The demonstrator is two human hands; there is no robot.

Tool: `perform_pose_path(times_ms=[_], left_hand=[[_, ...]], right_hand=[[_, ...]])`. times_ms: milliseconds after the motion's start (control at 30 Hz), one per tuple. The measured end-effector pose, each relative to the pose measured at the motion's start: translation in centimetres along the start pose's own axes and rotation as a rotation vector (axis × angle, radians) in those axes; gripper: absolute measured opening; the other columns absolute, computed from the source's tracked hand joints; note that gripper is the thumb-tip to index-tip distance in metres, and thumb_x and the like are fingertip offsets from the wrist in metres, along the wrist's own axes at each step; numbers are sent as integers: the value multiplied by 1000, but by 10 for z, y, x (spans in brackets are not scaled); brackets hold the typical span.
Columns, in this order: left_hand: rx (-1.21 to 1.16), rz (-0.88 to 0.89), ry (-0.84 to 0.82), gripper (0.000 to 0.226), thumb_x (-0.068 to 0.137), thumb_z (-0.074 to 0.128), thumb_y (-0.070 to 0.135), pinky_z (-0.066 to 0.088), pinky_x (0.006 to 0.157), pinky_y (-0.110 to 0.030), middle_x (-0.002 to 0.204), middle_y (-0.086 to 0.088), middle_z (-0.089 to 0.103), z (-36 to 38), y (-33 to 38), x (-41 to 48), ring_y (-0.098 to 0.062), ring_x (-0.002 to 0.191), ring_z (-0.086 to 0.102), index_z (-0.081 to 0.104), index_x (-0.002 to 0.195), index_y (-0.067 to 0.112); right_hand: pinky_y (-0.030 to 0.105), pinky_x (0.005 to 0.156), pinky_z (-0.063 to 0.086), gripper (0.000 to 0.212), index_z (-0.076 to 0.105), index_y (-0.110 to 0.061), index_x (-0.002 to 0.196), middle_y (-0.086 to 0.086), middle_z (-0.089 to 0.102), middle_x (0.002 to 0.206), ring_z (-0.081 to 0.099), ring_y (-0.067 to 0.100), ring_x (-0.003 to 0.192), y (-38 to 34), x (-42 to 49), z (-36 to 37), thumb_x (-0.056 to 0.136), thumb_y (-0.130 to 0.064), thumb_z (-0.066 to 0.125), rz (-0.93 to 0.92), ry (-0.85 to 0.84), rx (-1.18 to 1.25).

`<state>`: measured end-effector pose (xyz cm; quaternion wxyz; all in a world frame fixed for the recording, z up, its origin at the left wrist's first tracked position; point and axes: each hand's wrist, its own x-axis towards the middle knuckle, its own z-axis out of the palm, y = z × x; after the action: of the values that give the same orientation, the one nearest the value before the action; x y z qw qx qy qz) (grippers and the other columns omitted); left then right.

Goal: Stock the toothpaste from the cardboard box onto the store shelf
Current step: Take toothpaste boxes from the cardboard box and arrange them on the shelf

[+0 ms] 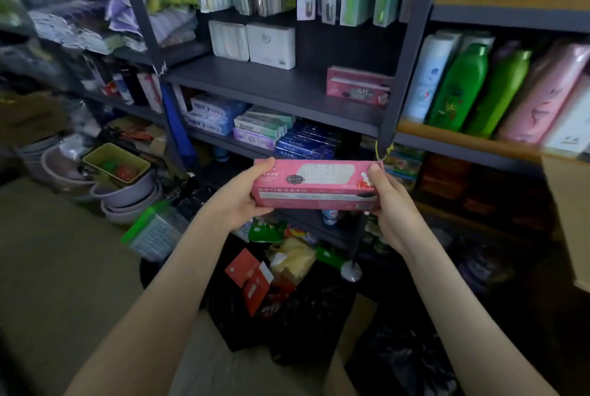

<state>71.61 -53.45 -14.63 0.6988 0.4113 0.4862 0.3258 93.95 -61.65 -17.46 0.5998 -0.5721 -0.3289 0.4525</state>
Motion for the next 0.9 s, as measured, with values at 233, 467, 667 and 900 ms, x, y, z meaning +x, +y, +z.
perform_pose_path(times_ms=[233,467,667,900], left_hand=[[436,191,-7,39,96,48,50,35,110,-34,121,3,65,-19,50,86,-14,116,56,61,119,21],[533,317,-45,29,101,46,34,38,100,-27,118,6,60,-26,100,165,-12,113,54,53,125,19],[642,419,-189,62,98,49,39,31,113,-34,145,7,43,-11,140,255,-12,130,43,23,152,23],[532,352,-492,61,99,52,33,30,106,-25,145,13,42,27,158,360,-3,123,44,20,152,34]], right_hand=[[43,110,37,80,53,-24,134,-4,63,126,57,13,119,-22,101,11,72,-73,61,-208,-59,-104],[38,115,30,77,35,-31,146,-19,50,136,47,0,126,-30,185,30,81,-64,58,-236,-75,-259],[31,114,28,57,37,-46,138,-14,37,147,34,7,136,-39,250,23,93,-21,60,-295,-52,-461],[40,116,28,42,59,-30,117,-4,36,143,30,12,139,-32,303,10,88,0,63,-349,307,-468]])
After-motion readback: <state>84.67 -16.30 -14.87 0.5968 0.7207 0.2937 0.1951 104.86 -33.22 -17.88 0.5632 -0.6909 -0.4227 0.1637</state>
